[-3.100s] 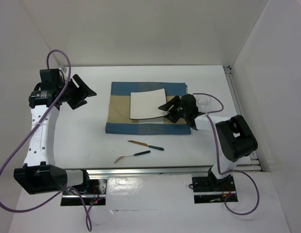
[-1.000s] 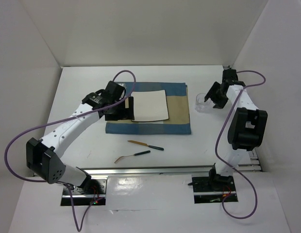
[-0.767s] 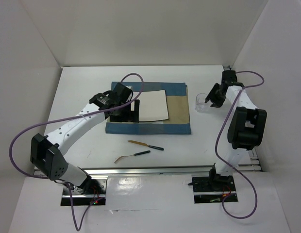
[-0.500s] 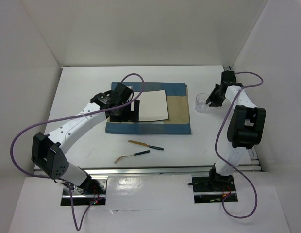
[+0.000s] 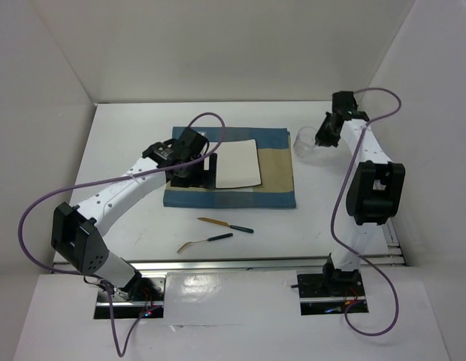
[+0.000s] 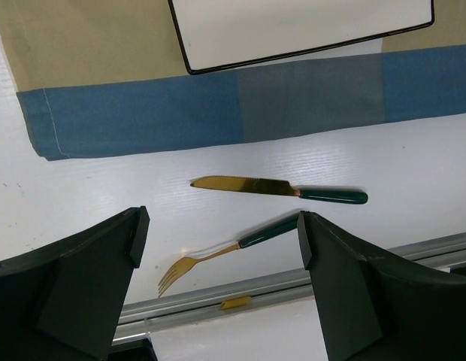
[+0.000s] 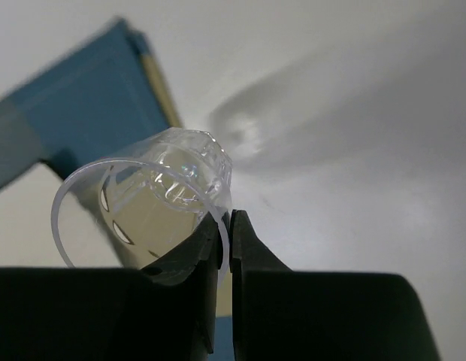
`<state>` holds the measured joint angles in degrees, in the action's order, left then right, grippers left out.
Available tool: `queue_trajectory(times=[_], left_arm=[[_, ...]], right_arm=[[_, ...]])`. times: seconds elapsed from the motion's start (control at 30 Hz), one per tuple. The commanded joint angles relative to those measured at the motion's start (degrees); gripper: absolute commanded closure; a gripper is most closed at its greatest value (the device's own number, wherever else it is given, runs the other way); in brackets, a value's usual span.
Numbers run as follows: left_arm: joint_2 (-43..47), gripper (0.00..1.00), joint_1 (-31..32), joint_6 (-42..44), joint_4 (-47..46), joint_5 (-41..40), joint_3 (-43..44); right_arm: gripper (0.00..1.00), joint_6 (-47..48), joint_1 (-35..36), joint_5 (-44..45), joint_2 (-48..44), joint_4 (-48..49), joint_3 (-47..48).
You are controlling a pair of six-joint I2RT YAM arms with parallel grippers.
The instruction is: Set the dinner table for one person
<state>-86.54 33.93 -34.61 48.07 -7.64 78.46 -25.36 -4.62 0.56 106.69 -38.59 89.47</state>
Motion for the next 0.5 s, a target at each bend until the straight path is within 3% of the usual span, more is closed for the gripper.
queue_trajectory(times=[0.0,0.27,0.47], left_arm=[[-0.91,0.00,0.26,0.77,0.18,-1.33,3.28],[-0.21,0.00,0.26,-0.28,1.32,-2.03,3.90],[1.37,0.00,0.26,-1.34,1.85,-2.03,2.06]], right_arm=[[1.00,1.28,5.58,2.07,3.51,-1.40,10.79],[1.00,-0.12,11.65,3.40,16.61,-6.23,26.44],[1.00,-1.26,13.50,5.33,19.16,-4.48,27.07]])
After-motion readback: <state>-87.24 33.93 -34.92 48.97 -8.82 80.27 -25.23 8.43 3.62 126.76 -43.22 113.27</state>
